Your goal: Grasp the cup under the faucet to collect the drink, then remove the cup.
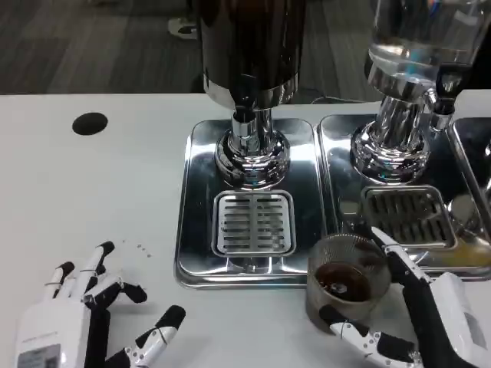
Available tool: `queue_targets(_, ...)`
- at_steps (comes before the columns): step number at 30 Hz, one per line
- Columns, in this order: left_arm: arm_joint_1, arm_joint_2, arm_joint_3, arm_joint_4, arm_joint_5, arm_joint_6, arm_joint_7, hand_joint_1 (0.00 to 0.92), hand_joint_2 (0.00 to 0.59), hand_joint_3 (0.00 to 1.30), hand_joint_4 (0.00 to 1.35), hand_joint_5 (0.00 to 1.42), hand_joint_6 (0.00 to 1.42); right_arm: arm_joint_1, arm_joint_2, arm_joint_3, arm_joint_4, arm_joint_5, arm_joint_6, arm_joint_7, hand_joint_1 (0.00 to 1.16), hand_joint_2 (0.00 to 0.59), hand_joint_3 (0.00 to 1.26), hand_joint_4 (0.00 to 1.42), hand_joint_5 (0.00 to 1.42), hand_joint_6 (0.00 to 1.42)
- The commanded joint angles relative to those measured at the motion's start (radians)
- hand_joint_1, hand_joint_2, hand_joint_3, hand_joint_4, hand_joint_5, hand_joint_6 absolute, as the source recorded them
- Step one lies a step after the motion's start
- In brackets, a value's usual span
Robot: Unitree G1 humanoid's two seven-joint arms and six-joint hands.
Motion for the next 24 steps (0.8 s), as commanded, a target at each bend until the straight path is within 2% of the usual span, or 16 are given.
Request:
queue_targets(1,0.006,0.000,0.005,-0.014,-0.006,-0.003,0.004,0.000,0.139,0.68,0.15,0.29,0.15,-0.004,-0.009,-0.002,0.001,0.021,-0.023,0.016,0.70,0.169,0.08,0.12,0.26,0.34)
queue_targets(4,0.003,0.000,0.004,-0.005,-0.008,-0.004,0.005,0.000,0.139,0.68,0.15,0.29,0.15,-0.004,-0.015,-0.003,0.003,0.048,-0.037,0.042,0.67,0.160,0.00,0.00,0.19,0.31)
queue_targets(10,-0.002,0.000,0.002,0.006,-0.009,-0.006,0.006,0.000,0.138,0.68,0.16,0.33,0.15,0.018,-0.019,-0.016,-0.034,0.074,-0.050,0.072,0.62,0.154,0.00,0.00,0.14,0.26)
queue_targets(12,-0.006,-0.001,0.001,0.008,-0.011,-0.008,0.006,0.000,0.138,0.68,0.16,0.33,0.15,0.026,-0.021,-0.019,-0.045,0.084,-0.054,0.085,0.57,0.154,0.00,0.00,0.02,0.16)
queue_targets(14,-0.010,-0.002,0.000,0.012,-0.012,-0.012,0.009,0.000,0.138,0.68,0.16,0.33,0.15,0.034,-0.021,-0.023,-0.051,0.101,-0.064,0.097,0.51,0.157,0.00,0.00,0.00,0.02)
queue_targets(16,-0.012,-0.004,-0.002,0.013,-0.009,-0.011,0.010,0.000,0.134,0.64,0.16,0.33,0.15,0.042,-0.016,-0.031,-0.058,0.132,-0.080,0.108,0.44,0.167,0.00,0.00,0.00,0.00)
queue_targets(19,-0.013,-0.005,-0.005,0.010,-0.002,0.003,0.000,0.000,0.112,0.47,0.13,0.31,0.15,0.071,-0.002,-0.074,-0.121,0.166,-0.091,0.097,0.36,0.186,0.00,0.00,0.00,0.00)
queue_targets(22,-0.011,-0.003,-0.002,0.004,-0.003,0.003,-0.004,0.000,0.109,0.42,0.12,0.29,0.15,0.070,0.010,-0.131,-0.185,0.194,-0.054,0.099,0.35,0.192,0.00,0.00,0.00,0.00)
queue_targets(24,-0.009,-0.002,0.002,0.002,-0.006,0.001,-0.003,0.000,0.108,0.42,0.12,0.29,0.15,0.060,0.013,-0.156,-0.211,0.203,-0.029,0.117,0.33,0.240,0.00,0.00,0.00,0.00)
